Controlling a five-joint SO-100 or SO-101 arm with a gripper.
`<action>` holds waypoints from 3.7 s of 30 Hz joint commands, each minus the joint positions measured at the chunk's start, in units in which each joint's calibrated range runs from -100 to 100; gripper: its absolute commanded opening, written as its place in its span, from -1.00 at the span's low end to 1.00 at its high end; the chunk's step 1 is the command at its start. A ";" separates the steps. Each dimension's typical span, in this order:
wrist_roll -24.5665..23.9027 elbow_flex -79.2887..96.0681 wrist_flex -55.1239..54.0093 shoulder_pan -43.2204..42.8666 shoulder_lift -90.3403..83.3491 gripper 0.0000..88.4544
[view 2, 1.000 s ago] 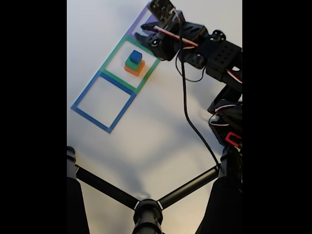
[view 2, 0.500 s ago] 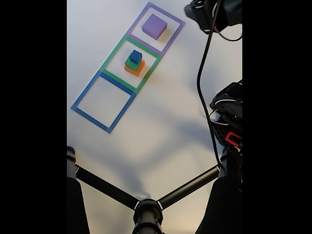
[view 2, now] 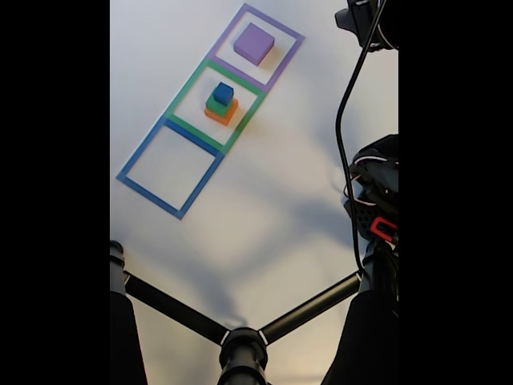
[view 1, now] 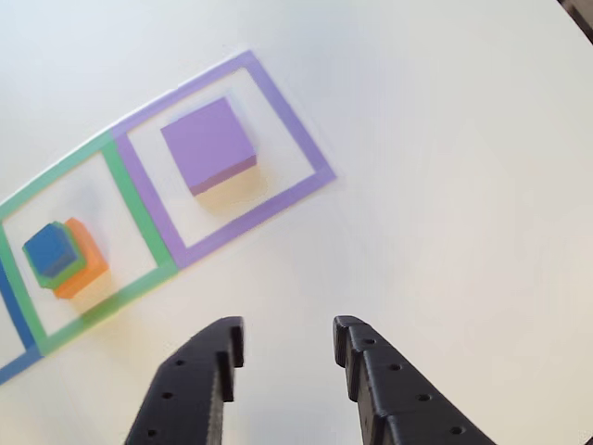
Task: Tower of hanoi
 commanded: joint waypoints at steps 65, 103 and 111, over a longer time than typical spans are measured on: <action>0.00 56.41 -146.78 -1.74 62.50 0.08; 0.00 50.68 -152.37 -5.48 72.60 -0.13; 0.00 50.68 -153.18 -6.70 73.24 -0.20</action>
